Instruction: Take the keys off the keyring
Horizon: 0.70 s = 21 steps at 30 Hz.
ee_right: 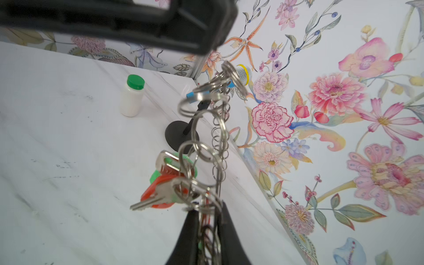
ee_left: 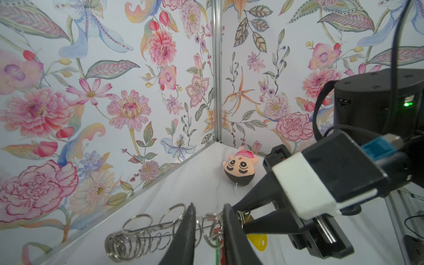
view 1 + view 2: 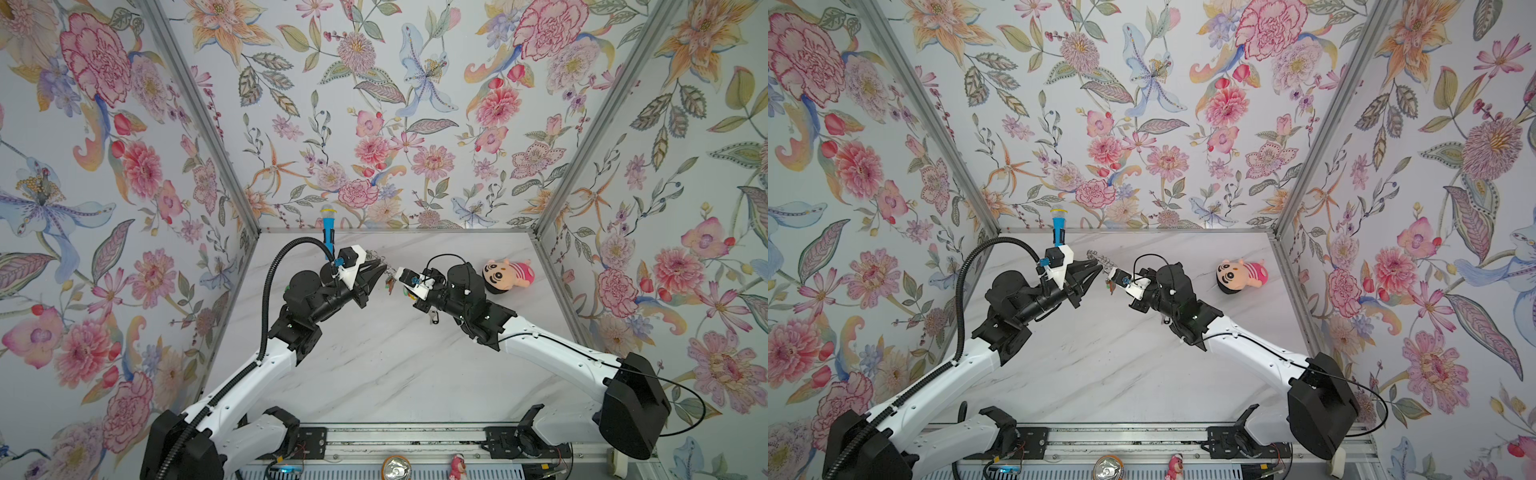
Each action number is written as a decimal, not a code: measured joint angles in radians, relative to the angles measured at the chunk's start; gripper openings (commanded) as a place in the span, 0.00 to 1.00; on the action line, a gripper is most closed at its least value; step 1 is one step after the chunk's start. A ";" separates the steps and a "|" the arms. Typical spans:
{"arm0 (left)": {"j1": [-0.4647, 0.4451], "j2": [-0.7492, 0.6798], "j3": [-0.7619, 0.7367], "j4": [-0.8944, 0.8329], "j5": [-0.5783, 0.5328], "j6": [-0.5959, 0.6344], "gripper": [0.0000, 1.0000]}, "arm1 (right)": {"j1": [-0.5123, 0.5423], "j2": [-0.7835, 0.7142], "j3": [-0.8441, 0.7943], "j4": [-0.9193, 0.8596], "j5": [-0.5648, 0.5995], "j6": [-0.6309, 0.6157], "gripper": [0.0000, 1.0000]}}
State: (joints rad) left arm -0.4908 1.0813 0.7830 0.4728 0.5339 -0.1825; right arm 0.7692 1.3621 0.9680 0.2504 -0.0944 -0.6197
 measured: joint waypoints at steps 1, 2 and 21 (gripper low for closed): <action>0.000 -0.010 -0.001 0.000 0.004 0.008 0.43 | 0.000 -0.001 0.006 -0.008 0.010 -0.022 0.00; 0.000 -0.023 -0.004 0.000 0.007 0.012 0.44 | 0.000 -0.002 0.016 -0.015 0.021 -0.047 0.00; -0.023 -0.158 -0.249 0.111 -0.026 0.039 0.44 | 0.017 -0.050 0.106 -0.073 0.050 -0.353 0.00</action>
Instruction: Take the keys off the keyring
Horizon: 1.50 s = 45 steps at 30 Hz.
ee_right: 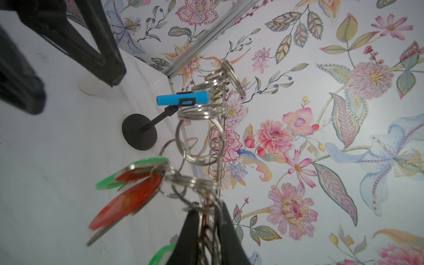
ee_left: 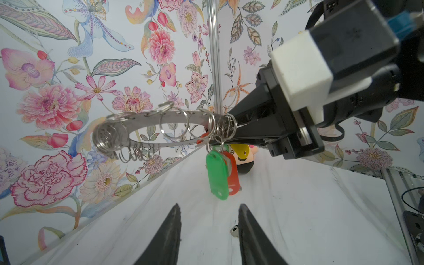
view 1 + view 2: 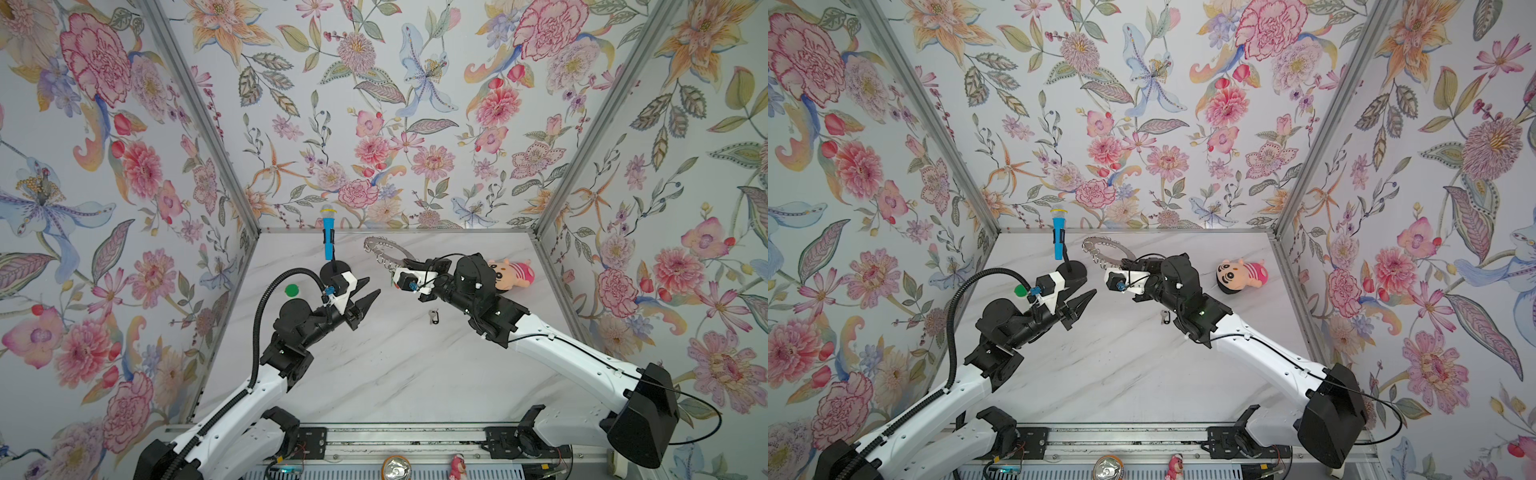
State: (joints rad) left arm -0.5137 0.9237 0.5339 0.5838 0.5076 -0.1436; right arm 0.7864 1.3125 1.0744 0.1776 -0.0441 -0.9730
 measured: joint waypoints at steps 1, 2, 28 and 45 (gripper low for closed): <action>-0.010 0.003 -0.008 0.018 -0.003 0.000 0.44 | 0.005 0.000 0.005 -0.003 0.000 -0.010 0.00; -0.025 0.006 -0.016 0.036 -0.011 0.000 0.45 | 0.009 0.000 0.009 -0.005 0.000 -0.019 0.00; -0.090 0.068 -0.007 0.127 -0.171 0.032 0.29 | 0.072 -0.003 0.059 -0.055 0.039 -0.090 0.00; -0.090 0.103 0.035 0.128 -0.137 0.031 0.18 | 0.078 -0.003 0.059 -0.055 0.051 -0.090 0.00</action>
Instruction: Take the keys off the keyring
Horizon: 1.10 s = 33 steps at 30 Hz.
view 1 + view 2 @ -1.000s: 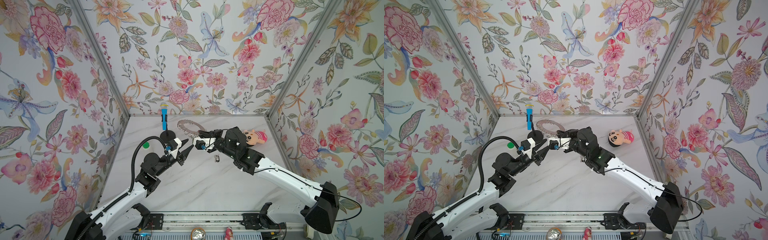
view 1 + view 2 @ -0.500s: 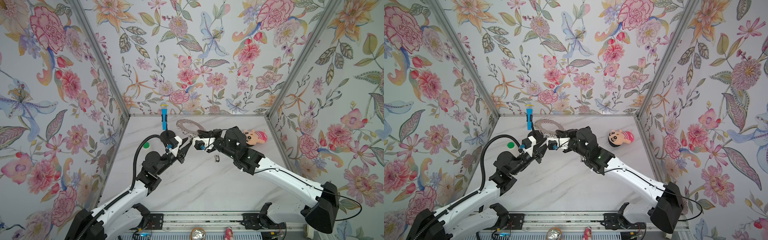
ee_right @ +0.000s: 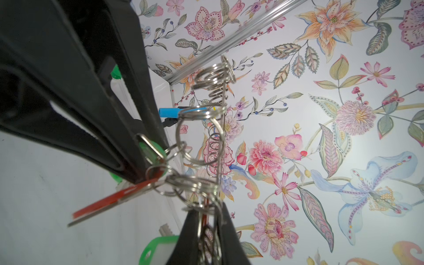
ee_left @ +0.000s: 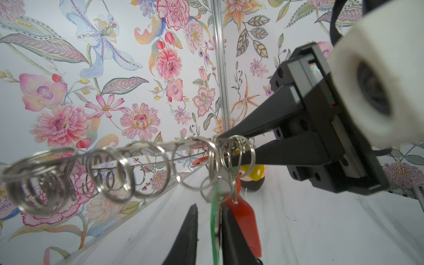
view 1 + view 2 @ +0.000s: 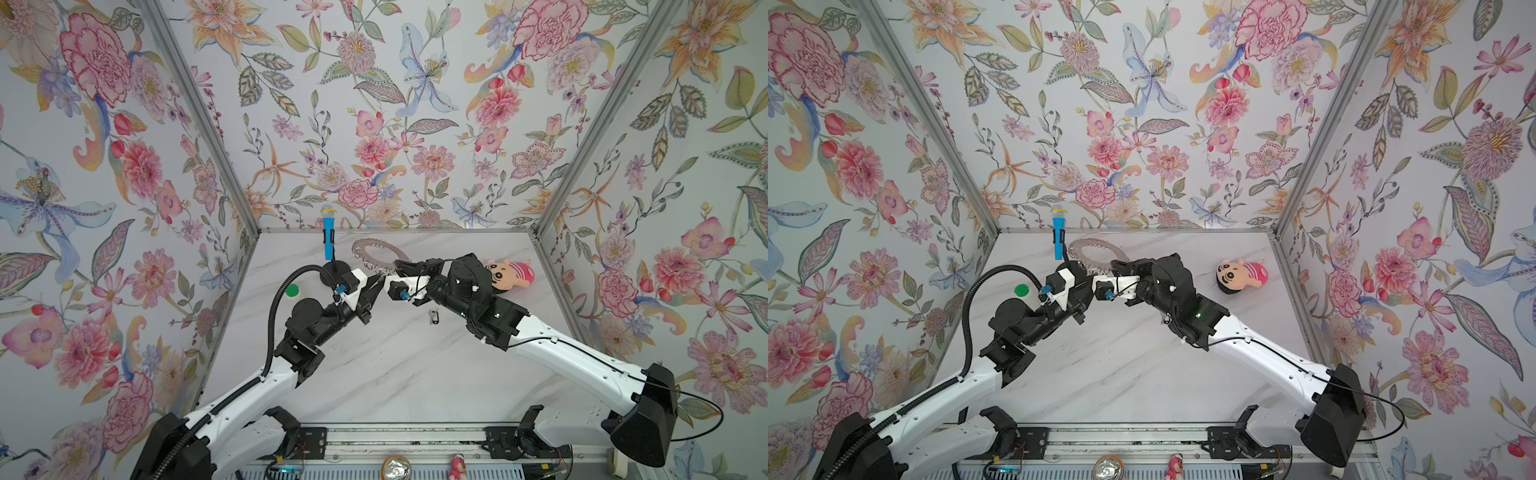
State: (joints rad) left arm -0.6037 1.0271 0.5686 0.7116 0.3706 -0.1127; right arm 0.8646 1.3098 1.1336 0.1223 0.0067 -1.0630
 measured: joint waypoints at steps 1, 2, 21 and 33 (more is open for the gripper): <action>0.000 0.002 0.000 0.000 0.006 0.000 0.17 | 0.000 0.000 0.000 0.000 0.002 0.000 0.00; 0.000 0.003 0.000 0.000 0.011 0.000 0.14 | 0.000 0.000 0.000 0.000 0.002 0.000 0.00; -0.003 -0.092 0.058 -0.192 -0.009 0.086 0.00 | -0.031 0.000 -0.002 -0.002 0.010 0.032 0.01; -0.003 -0.094 0.225 -0.492 -0.065 0.244 0.00 | -0.046 -0.001 -0.064 0.013 -0.015 0.110 0.08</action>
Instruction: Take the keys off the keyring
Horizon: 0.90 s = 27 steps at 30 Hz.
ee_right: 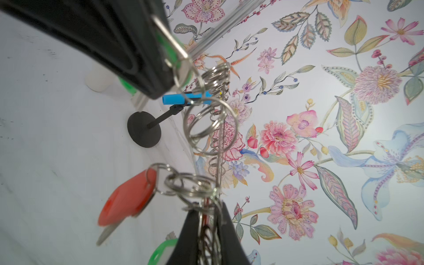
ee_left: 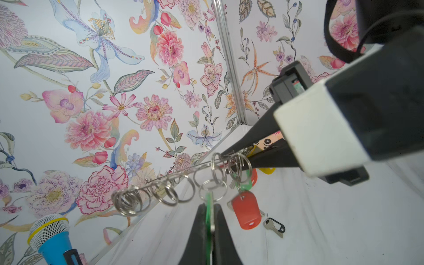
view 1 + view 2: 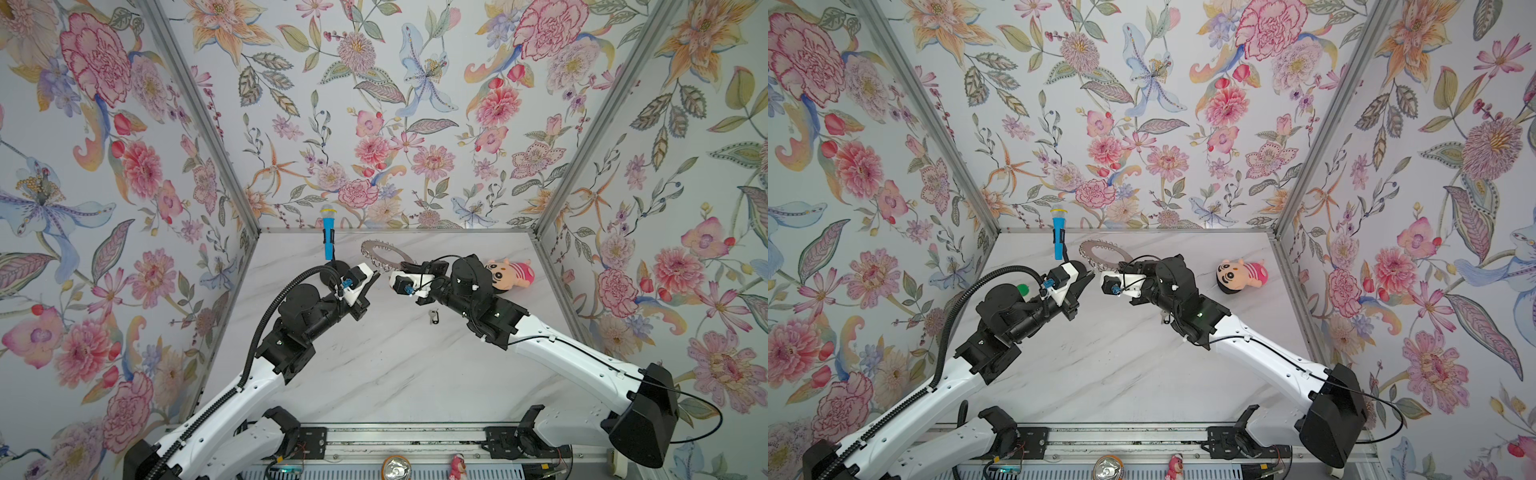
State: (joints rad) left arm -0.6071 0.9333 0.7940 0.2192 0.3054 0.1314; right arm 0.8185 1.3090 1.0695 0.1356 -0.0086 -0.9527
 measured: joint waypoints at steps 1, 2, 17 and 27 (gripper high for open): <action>0.000 0.005 0.019 -0.024 0.000 0.016 0.00 | 0.002 -0.001 -0.012 0.006 -0.010 0.011 0.10; 0.000 0.009 0.033 -0.044 0.000 0.029 0.00 | 0.003 -0.002 -0.022 0.013 -0.014 0.020 0.12; 0.011 0.078 0.139 -0.235 0.001 0.161 0.00 | 0.006 -0.096 -0.194 0.121 -0.109 0.233 0.47; 0.019 0.094 0.158 -0.272 0.008 0.214 0.00 | 0.003 -0.217 -0.251 0.156 -0.201 0.348 0.48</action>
State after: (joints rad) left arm -0.5880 1.0271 0.9520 -0.0532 0.3130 0.3450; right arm 0.8215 1.0920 0.8188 0.2916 -0.2092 -0.6048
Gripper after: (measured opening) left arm 0.069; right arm 0.474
